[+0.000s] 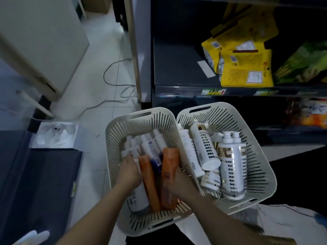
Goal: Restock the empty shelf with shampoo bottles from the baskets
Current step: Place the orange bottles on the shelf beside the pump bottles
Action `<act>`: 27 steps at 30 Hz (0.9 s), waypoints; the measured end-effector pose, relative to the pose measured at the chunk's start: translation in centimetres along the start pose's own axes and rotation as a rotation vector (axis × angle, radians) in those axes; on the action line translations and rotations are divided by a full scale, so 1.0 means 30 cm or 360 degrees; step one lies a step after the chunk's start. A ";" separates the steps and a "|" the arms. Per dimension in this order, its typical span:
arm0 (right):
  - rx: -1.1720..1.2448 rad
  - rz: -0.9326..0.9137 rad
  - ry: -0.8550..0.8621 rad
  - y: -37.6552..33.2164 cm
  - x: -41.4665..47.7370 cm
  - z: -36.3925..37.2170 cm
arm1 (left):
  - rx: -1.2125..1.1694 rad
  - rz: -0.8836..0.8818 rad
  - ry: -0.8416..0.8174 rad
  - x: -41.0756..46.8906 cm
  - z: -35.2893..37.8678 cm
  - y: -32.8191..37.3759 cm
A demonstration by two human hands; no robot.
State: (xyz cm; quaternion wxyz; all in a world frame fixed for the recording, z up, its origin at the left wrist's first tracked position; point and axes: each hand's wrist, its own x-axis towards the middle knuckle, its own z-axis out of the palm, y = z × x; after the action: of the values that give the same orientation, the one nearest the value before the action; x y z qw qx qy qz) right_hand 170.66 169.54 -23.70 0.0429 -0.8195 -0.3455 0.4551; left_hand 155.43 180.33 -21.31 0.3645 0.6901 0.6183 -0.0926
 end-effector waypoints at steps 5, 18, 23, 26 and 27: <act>0.0332 0.0241 0.0071 -0.048 0.001 0.003 | -0.0312 -0.0299 0.0095 0.144 0.084 -0.067; 0.0461 0.0426 0.0297 -0.064 0.060 0.054 | -0.0603 -0.0321 0.0347 0.110 0.087 -0.042; 0.0648 0.0416 0.0191 -0.083 0.033 0.025 | -0.0766 0.0047 0.0273 0.034 0.081 -0.055; 0.0674 0.0384 0.0161 -0.101 0.019 0.030 | -0.0721 0.0113 0.0233 0.005 0.078 -0.061; 0.0673 0.0370 0.0159 -0.105 0.017 0.034 | -0.0714 0.0064 0.0173 -0.001 0.082 -0.059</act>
State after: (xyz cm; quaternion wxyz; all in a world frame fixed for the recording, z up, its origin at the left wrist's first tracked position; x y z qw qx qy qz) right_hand 168.39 171.99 -23.45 0.1778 -0.8481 -0.1435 0.4781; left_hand 154.59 178.75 -23.75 0.4766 0.6079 0.6284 0.0917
